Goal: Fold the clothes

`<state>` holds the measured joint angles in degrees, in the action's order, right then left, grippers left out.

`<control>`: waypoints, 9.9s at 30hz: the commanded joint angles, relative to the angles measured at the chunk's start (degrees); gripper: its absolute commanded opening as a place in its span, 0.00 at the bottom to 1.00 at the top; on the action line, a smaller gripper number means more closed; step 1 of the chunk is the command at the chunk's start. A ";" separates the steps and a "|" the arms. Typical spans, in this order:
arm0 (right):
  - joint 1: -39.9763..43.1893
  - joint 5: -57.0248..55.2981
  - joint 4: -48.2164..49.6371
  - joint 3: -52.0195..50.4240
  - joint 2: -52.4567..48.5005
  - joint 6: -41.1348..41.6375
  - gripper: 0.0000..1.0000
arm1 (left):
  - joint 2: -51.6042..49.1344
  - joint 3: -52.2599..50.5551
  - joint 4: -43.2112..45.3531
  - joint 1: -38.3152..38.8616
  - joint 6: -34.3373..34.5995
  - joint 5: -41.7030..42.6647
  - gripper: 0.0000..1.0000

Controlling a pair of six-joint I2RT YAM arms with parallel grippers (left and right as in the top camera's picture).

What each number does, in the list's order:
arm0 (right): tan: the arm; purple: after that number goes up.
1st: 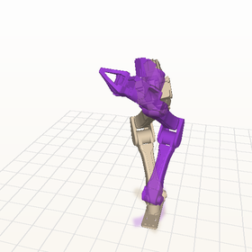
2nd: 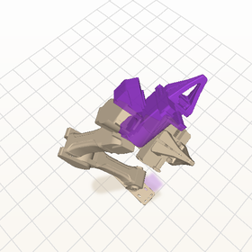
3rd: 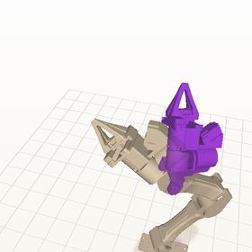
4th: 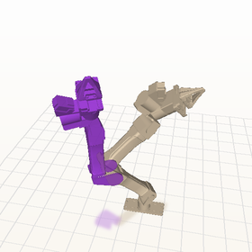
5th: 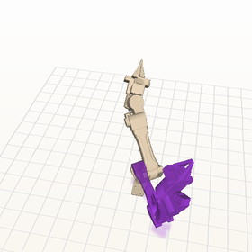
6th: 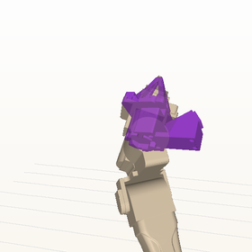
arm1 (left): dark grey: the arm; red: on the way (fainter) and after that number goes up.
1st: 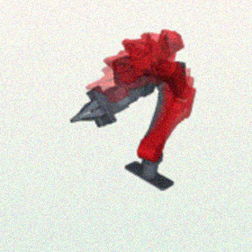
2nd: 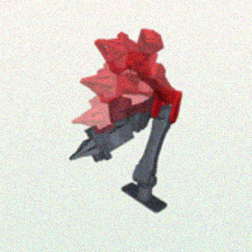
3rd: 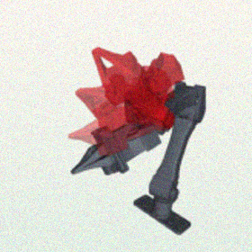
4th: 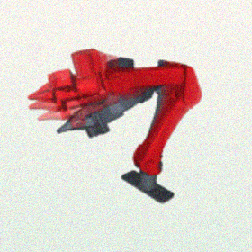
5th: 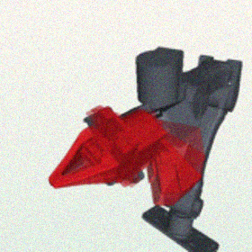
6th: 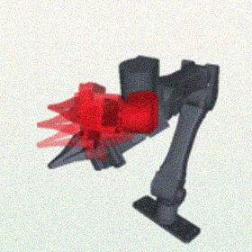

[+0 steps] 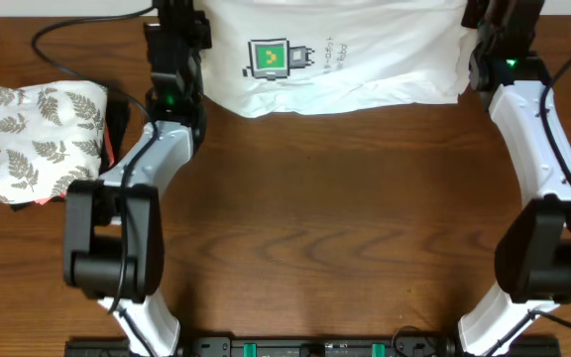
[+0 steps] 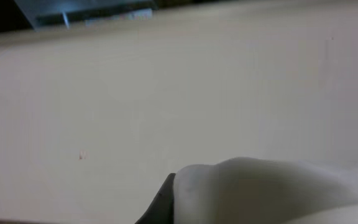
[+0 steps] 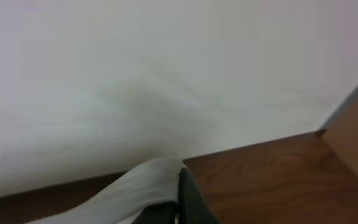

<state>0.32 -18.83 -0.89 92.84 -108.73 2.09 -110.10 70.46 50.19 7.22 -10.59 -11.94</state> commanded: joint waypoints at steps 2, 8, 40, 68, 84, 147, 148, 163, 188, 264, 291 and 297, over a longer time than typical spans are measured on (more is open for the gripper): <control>0.70 -0.83 0.20 0.17 -0.15 -0.98 0.01 | -0.66 3.78 0.94 -0.42 -0.76 0.00 0.06; 0.68 -0.83 -0.13 0.20 -0.13 -3.34 0.01 | -0.66 6.14 0.96 -0.39 -0.76 0.00 0.06; 0.37 2.91 -66.62 0.20 13.70 2.82 0.01 | 17.29 6.93 -83.91 4.22 3.17 -0.13 0.06; 0.48 13.31 -96.37 -0.17 13.57 3.04 0.05 | 17.27 6.91 -123.69 4.22 20.37 8.39 0.43; -0.57 25.49 -78.73 -13.11 13.57 2.99 0.01 | 16.94 6.73 -102.92 4.66 20.35 8.98 0.11; -3.72 25.97 -46.05 -34.51 13.57 3.39 0.01 | 8.07 0.42 -103.69 4.74 19.45 18.97 0.06; -3.72 25.94 -44.96 -34.51 13.57 3.37 0.01 | 8.94 0.42 -101.50 4.74 19.45 17.27 0.06; -3.76 25.97 -41.13 -34.58 11.08 3.17 0.01 | 5.01 -0.96 -84.11 4.74 17.73 8.17 0.06; -3.72 25.92 -40.00 -34.58 4.44 3.19 0.01 | 1.33 -1.68 -119.10 4.81 21.73 25.24 0.06; -3.72 25.09 -54.31 -34.58 4.44 12.74 0.01 | 2.29 -7.67 -80.94 4.81 18.53 19.82 0.06; -1.29 22.05 -27.04 -17.94 5.14 -0.87 0.58 | 12.55 1.95 -81.83 -5.62 26.47 4.92 0.59; -0.59 22.12 -22.77 -17.94 -0.85 -0.87 0.58 | 7.52 1.95 -80.91 -9.33 28.48 10.71 0.59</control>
<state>-0.49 4.05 -24.10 74.89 -106.45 2.26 -101.21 72.62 -31.24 -1.41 15.31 -3.95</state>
